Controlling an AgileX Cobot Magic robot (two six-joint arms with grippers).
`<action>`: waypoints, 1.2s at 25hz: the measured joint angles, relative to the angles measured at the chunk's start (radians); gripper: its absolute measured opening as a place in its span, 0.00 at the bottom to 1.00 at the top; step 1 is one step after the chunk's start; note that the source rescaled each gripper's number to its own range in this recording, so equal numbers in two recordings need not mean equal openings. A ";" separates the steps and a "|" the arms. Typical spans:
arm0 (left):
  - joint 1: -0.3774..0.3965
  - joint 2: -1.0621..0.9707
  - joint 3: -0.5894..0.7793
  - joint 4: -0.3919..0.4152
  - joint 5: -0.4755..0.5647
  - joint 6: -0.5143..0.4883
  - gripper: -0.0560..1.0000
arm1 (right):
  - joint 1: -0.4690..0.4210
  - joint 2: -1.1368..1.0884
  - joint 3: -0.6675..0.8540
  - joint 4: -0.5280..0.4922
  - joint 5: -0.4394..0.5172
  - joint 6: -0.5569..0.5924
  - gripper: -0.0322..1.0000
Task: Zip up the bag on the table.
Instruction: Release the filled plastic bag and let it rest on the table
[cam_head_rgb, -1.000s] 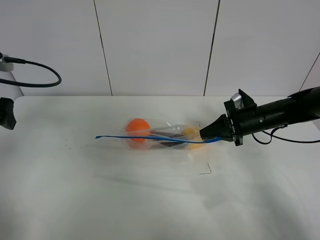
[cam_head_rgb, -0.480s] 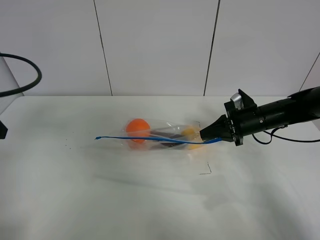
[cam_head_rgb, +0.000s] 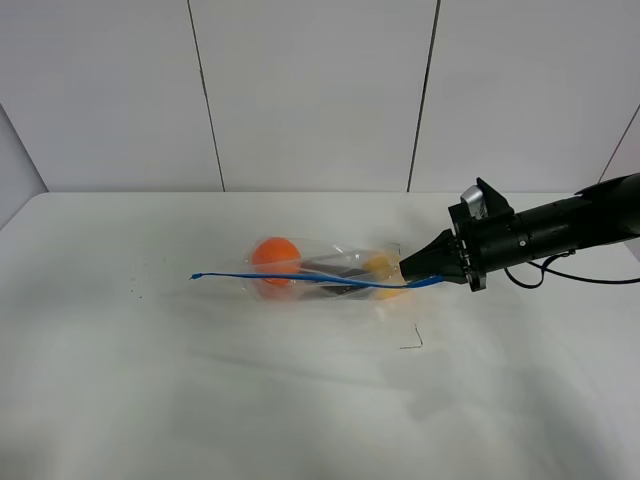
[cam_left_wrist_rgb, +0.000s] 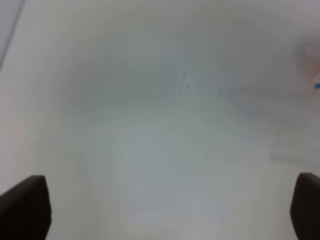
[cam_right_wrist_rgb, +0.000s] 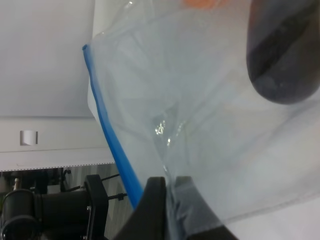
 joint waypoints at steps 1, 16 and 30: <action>0.000 -0.037 0.019 0.000 -0.001 0.000 1.00 | 0.000 0.000 0.000 0.000 0.000 0.000 0.03; 0.000 -0.362 0.077 -0.058 0.098 0.003 1.00 | 0.000 0.000 0.000 0.000 0.000 -0.001 0.03; 0.000 -0.362 0.165 -0.064 0.157 0.010 1.00 | 0.000 0.000 0.000 0.000 0.000 -0.001 0.03</action>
